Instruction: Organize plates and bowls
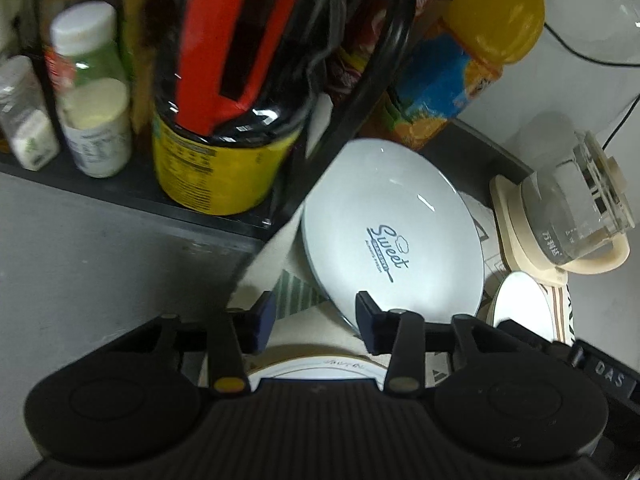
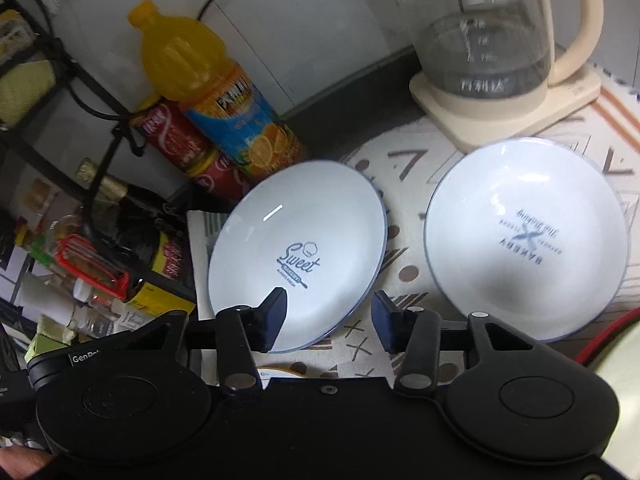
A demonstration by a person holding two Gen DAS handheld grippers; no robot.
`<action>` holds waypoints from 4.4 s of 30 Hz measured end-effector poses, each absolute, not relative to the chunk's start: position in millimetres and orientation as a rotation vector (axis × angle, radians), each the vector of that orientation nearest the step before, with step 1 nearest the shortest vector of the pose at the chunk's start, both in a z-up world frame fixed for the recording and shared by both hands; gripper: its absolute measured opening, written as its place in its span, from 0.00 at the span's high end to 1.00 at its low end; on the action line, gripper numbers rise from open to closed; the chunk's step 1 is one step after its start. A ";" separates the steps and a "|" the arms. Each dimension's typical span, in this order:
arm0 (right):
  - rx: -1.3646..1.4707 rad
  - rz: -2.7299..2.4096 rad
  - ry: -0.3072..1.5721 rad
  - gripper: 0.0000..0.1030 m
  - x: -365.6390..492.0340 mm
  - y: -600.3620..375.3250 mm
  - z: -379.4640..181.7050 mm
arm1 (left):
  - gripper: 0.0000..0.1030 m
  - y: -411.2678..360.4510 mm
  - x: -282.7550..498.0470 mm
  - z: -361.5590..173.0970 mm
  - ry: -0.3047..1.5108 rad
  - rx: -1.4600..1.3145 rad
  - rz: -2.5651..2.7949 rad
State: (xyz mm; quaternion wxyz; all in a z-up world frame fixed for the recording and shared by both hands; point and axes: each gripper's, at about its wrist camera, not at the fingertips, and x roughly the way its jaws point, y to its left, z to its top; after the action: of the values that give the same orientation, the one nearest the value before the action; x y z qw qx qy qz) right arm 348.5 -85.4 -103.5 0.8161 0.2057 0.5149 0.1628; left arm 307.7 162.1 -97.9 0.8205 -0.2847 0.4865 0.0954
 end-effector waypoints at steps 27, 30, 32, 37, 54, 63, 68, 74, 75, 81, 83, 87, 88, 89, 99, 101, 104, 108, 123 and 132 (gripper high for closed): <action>0.552 0.272 1.266 0.77 380.6 -56.5 -181.3 | 0.86 157.6 348.0 -151.7 1.048 -0.638 0.118; 0.543 0.273 1.268 0.85 380.9 -58.2 -181.8 | 0.86 156.3 347.6 -148.3 1.040 -0.621 0.114; 0.539 0.280 1.253 0.86 380.6 -58.8 -178.3 | 0.86 154.6 343.4 -142.1 1.016 -0.597 0.109; 0.482 0.297 1.198 0.86 377.4 -56.4 -165.0 | 0.85 151.4 340.1 -132.3 1.007 -0.575 0.111; 0.476 0.339 1.101 0.85 359.6 -67.2 -139.1 | 0.85 138.7 316.8 -102.9 0.937 -0.524 0.105; 0.459 0.352 1.077 0.85 340.1 -78.7 -123.4 | 0.85 124.7 290.9 -90.6 0.905 -0.512 0.110; 0.420 0.385 1.053 0.85 327.4 -84.1 -116.4 | 0.85 116.2 269.9 -85.8 0.885 -0.518 0.142; 0.387 0.428 1.037 0.85 311.0 -91.0 -107.4 | 0.85 103.1 240.5 -78.5 0.869 -0.532 0.187; 0.385 0.436 1.037 0.85 307.7 -91.8 -106.2 | 0.85 101.6 235.4 -76.9 0.868 -0.535 0.194; 0.360 0.473 1.030 0.85 284.3 -95.1 -98.5 | 0.85 90.7 209.5 -69.2 0.864 -0.537 0.224; 0.348 0.486 1.025 0.85 278.3 -96.3 -97.2 | 0.85 86.6 203.1 -68.1 0.863 -0.540 0.231; 0.336 0.499 1.029 0.85 269.9 -99.9 -96.4 | 0.85 80.1 189.4 -68.2 0.867 -0.548 0.246; 0.331 0.502 1.030 0.85 267.9 -100.4 -96.4 | 0.85 78.8 186.4 -68.5 0.868 -0.551 0.250; 0.326 0.506 1.031 0.85 265.8 -100.9 -96.5 | 0.85 77.7 183.2 -69.2 0.868 -0.555 0.254; 0.262 0.539 1.061 0.85 243.1 -105.4 -103.3 | 0.84 67.7 150.5 -83.4 0.901 -0.606 0.296; 0.253 0.547 1.071 0.84 239.5 -105.7 -105.6 | 0.84 67.7 144.6 -86.7 0.906 -0.621 0.303; 0.227 0.562 1.083 0.84 234.2 -105.3 -107.6 | 0.84 67.8 135.4 -90.9 0.915 -0.647 0.318; 0.206 0.577 1.097 0.84 228.9 -103.9 -109.3 | 0.84 69.3 125.9 -94.7 0.927 -0.672 0.331; 0.136 0.576 1.121 0.84 218.1 -106.1 -112.9 | 0.80 63.2 118.6 -107.3 0.980 -0.738 0.327; 0.143 0.565 1.125 0.84 219.5 -103.1 -113.7 | 0.74 71.6 131.1 -109.1 1.067 -0.764 0.288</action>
State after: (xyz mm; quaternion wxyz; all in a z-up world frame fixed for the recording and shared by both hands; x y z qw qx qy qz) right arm 219.5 -103.1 -113.7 0.8059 0.0668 0.5257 0.2640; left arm 131.1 71.6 -109.1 0.7827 -0.3539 0.4943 0.1333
